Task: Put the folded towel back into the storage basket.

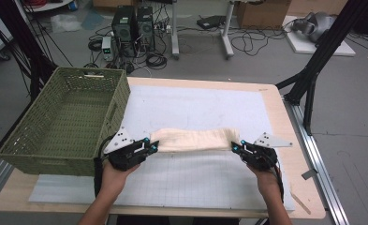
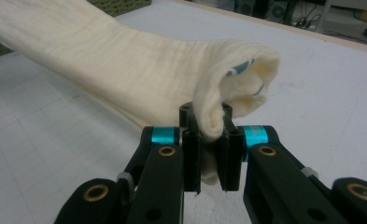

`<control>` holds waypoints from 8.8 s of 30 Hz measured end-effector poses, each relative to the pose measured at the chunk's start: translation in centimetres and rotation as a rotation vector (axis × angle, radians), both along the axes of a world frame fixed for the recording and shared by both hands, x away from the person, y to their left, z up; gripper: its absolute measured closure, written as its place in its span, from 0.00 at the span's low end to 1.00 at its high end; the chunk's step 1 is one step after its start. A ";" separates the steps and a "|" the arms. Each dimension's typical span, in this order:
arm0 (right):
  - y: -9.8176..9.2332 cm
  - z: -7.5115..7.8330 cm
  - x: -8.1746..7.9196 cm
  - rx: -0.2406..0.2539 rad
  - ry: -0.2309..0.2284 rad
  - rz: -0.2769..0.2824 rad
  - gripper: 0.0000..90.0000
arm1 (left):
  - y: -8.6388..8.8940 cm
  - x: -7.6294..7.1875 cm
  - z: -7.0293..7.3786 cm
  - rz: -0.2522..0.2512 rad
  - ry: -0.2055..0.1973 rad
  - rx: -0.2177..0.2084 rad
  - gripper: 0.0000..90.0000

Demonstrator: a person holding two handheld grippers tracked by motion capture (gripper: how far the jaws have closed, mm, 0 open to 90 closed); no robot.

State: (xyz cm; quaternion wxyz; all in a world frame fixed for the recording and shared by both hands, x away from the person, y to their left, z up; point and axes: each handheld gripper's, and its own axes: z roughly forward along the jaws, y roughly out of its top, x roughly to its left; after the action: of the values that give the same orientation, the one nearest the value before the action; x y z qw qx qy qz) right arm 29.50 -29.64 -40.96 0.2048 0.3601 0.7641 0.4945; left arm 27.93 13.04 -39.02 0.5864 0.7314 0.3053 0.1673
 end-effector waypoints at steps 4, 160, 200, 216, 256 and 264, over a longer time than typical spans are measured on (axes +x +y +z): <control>0.3 0.6 0.6 -0.007 -0.018 0.018 0.92 | 0.3 -0.1 0.2 0.006 -0.005 -0.005 0.90; 43.6 10.4 21.4 -0.036 -0.064 0.331 0.64 | 20.7 -7.0 5.2 0.574 -0.200 0.060 0.66; 21.5 11.6 14.0 -0.103 -0.021 0.219 0.24 | 11.9 -3.1 6.8 0.246 -0.111 -0.099 0.21; 9.7 10.3 8.6 -0.022 -0.063 0.043 0.20 | 6.7 -1.5 6.0 0.080 -0.087 -0.117 0.21; -3.4 -1.0 -2.2 -0.055 -0.036 -0.242 0.18 | -2.4 0.5 -2.5 -0.019 -0.033 0.016 0.22; -3.4 -0.9 -2.4 -0.058 -0.053 -0.245 0.18 | -2.1 0.5 -2.6 -0.008 -0.028 0.005 0.22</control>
State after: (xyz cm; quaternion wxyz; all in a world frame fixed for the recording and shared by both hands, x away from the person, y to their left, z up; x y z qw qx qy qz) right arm 27.10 -32.99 -41.84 0.2942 0.4315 0.7226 0.4528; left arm 28.41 10.91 -41.60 0.5895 0.7317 0.2935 0.1760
